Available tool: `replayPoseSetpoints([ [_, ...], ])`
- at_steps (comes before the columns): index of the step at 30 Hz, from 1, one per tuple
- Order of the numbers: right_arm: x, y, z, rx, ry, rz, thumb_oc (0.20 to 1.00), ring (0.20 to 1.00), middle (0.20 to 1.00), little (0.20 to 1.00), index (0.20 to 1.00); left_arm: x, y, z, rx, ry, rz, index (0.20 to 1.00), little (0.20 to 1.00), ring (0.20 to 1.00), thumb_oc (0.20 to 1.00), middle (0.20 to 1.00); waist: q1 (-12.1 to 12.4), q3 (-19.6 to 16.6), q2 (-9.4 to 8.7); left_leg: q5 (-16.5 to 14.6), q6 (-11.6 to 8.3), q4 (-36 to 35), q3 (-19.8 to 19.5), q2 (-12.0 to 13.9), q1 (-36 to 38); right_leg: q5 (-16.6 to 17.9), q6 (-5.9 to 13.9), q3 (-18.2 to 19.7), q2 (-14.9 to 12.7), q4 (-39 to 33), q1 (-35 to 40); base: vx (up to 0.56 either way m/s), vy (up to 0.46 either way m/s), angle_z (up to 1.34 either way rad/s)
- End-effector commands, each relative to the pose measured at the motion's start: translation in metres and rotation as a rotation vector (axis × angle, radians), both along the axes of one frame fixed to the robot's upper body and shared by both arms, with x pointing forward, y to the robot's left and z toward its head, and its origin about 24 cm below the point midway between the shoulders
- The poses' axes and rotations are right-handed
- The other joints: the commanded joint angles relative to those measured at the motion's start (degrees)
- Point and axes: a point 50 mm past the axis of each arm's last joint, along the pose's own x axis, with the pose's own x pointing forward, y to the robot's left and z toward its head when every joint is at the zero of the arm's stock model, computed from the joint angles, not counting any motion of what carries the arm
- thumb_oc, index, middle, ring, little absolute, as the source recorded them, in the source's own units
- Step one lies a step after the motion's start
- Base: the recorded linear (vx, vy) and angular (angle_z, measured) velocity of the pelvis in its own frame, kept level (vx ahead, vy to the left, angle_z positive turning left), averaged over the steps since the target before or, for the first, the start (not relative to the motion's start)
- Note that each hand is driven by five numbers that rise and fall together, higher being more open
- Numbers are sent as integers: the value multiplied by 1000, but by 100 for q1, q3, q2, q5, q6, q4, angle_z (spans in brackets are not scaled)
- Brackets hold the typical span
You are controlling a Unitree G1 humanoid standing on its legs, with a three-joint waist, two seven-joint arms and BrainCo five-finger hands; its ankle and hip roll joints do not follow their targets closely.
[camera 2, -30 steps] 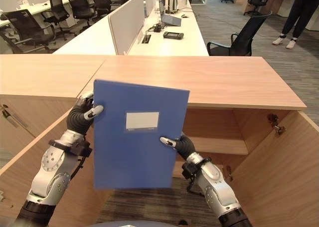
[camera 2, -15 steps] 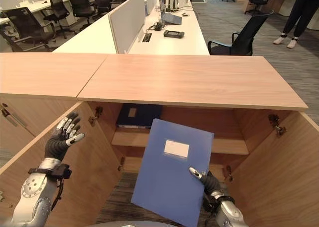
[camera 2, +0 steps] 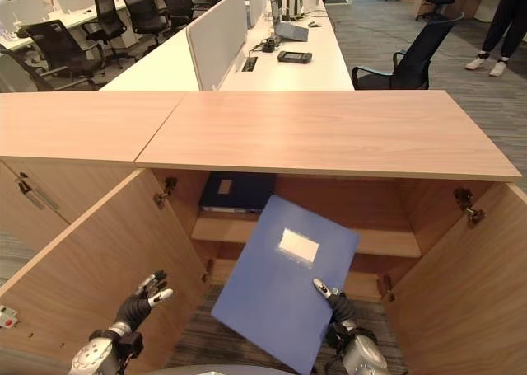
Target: Put the empty folder in the office cabinet
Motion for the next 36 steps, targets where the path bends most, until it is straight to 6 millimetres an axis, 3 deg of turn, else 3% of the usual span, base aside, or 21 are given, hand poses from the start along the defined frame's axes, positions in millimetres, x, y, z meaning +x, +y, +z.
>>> replayPoseSetpoints([
  [1, 57, -11, 35, 60, -235, -235, 200, 200, 200, 200, 200, 16, 6, 7, 122, -28, -107, 1000, 1000, 1000, 1000, 1000, 139, 211, -110, -149, 63, 84, -283, -137, -105, -818, 193, 170, 26, 201, 382, -10, -46, 11],
  [8, 85, -35, 49, 102, -273, -473, 200, 200, 200, 200, 200, 2, 3, -14, 250, 105, -247, 1000, 1000, 1000, 1000, 1000, 275, 265, 26, -98, 22, 84, -303, -99, -188, -834, 181, 140, 82, 165, 329, -8, -36, 3],
  [11, 97, -61, 63, 118, -304, -656, 200, 200, 200, 200, 200, -8, -3, -28, 277, 188, -291, 1000, 1000, 1000, 1000, 1000, 327, 311, 131, -43, -22, 84, -366, -72, -293, -871, 154, 96, 135, 143, 282, -16, -48, 4],
  [14, 97, -72, 68, 121, -317, -720, 200, 200, 200, 200, 200, -8, -5, -30, 278, 199, -295, 1000, 1000, 1000, 1000, 1000, 336, 326, 184, -20, -45, 84, -405, -54, -330, -894, 132, 69, 161, 139, 264, -12, -48, 14],
  [15, 94, -84, 70, 118, -320, -785, 200, 200, 200, 200, 200, -10, -5, -33, 277, 216, -290, 1000, 1000, 1000, 1000, 1000, 326, 334, 228, 2, -72, 84, -434, -19, -354, -914, 111, 50, 184, 136, 254, -7, -55, 15],
  [19, 93, -94, 75, 115, -328, -841, 200, 200, 200, 200, 200, -12, -4, -36, 286, 239, -282, 1000, 1000, 1000, 1000, 1000, 306, 354, 288, 36, -141, 135, -444, 71, -373, -969, 62, 70, 253, 116, 258, -3, -60, 8],
  [21, 90, -102, 76, 109, -333, -878, 200, 200, 200, 200, 200, -11, -1, -36, 298, 248, -274, 1000, 1000, 1000, 1000, 1000, 313, 433, 273, 19, -240, 573, -405, 172, -563, -1043, 11, 73, 281, 104, 297, -41, -89, 0],
  [24, 86, -112, 81, 110, -351, -932, 200, 200, 200, 200, 200, -10, 4, -39, 315, 276, -251, 1000, 1000, 1000, 1000, 1000, 329, 663, 185, 179, -453, 1780, -436, 177, -1213, -1112, -141, 8, 241, 91, 440, -48, -109, 23],
  [26, 88, -117, 88, 112, -368, -950, 200, 200, 200, 200, 200, -12, 6, -42, 329, 299, -236, 1000, 1000, 1000, 1000, 1000, 331, 748, 146, 286, -427, 2213, -523, 152, -1610, -1148, -198, -53, 225, 87, 540, 45, -47, 29],
  [28, 91, -120, 94, 112, -387, -961, 200, 200, 200, 200, 200, -16, 6, -46, 347, 337, -249, 1000, 1000, 1000, 1000, 1000, 356, 754, 113, 205, -320, 1969, -529, 2, -1861, -1194, -199, -48, 234, 77, 596, 149, 9, -16],
  [29, 95, -121, 100, 112, -404, -963, 200, 200, 200, 200, 200, -21, 4, -49, 352, 357, -272, 1000, 1000, 1000, 1000, 1000, 456, 738, 118, 362, -211, 1616, -664, -259, -2093, -1234, -201, 32, 304, 59, 655, 192, 25, -24],
  [34, 110, -116, 112, 132, -439, -941, 200, 200, 200, 200, 200, -18, 0, -51, 358, 359, -275, 1000, 1000, 1000, 1000, 1000, 688, 790, 138, 840, -197, 866, -843, -622, -2681, -1409, -232, 303, 423, 45, 776, 171, -5, -53],
  [36, 121, -100, 107, 156, -404, -893, 200, 200, 200, 200, 200, -29, 4, -56, 356, 415, -227, 1000, 1000, 1000, 1000, 1000, 958, 676, 96, 1029, -72, 555, -695, -742, -2923, -1654, -300, 695, 656, 45, 1022, 355, 16, -5],
])
